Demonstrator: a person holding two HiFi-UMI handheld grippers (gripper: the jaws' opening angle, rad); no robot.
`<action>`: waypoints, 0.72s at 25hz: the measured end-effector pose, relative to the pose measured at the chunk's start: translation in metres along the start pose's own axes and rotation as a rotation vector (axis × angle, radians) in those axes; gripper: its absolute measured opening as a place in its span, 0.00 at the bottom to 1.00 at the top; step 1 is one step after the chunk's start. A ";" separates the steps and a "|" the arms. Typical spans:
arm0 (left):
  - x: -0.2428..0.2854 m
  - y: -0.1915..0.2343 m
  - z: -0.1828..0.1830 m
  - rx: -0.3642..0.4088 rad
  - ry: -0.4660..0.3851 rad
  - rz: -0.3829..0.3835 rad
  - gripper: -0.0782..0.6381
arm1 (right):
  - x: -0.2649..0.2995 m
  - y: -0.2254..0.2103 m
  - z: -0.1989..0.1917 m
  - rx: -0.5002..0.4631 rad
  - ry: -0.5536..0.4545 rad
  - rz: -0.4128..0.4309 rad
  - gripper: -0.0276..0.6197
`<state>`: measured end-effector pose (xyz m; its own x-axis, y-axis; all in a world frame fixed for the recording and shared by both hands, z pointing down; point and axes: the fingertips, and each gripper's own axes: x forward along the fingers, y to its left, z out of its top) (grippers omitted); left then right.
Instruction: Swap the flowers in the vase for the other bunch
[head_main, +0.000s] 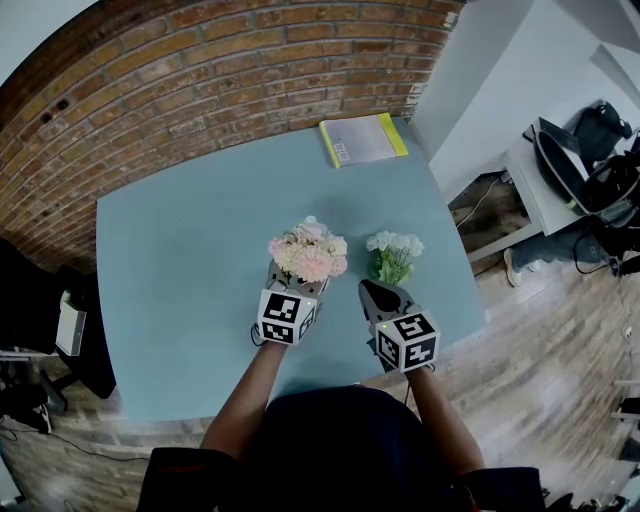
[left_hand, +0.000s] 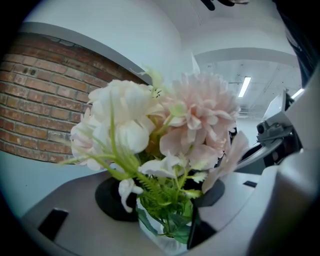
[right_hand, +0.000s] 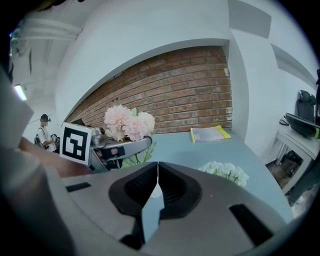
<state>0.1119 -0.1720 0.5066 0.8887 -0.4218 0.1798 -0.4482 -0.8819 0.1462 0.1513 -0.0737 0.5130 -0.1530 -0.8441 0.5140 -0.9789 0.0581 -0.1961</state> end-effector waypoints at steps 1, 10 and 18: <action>0.000 0.000 0.000 -0.005 -0.001 0.002 0.47 | 0.000 0.000 -0.001 0.000 0.001 0.001 0.07; 0.001 0.002 -0.006 -0.013 0.011 0.004 0.71 | 0.003 0.002 -0.003 0.000 0.007 0.010 0.07; -0.001 0.003 -0.007 -0.018 0.014 0.004 0.75 | 0.005 0.003 -0.002 -0.004 0.011 0.013 0.07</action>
<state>0.1090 -0.1725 0.5132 0.8854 -0.4223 0.1944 -0.4536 -0.8763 0.1625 0.1478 -0.0770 0.5169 -0.1677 -0.8370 0.5208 -0.9772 0.0713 -0.2000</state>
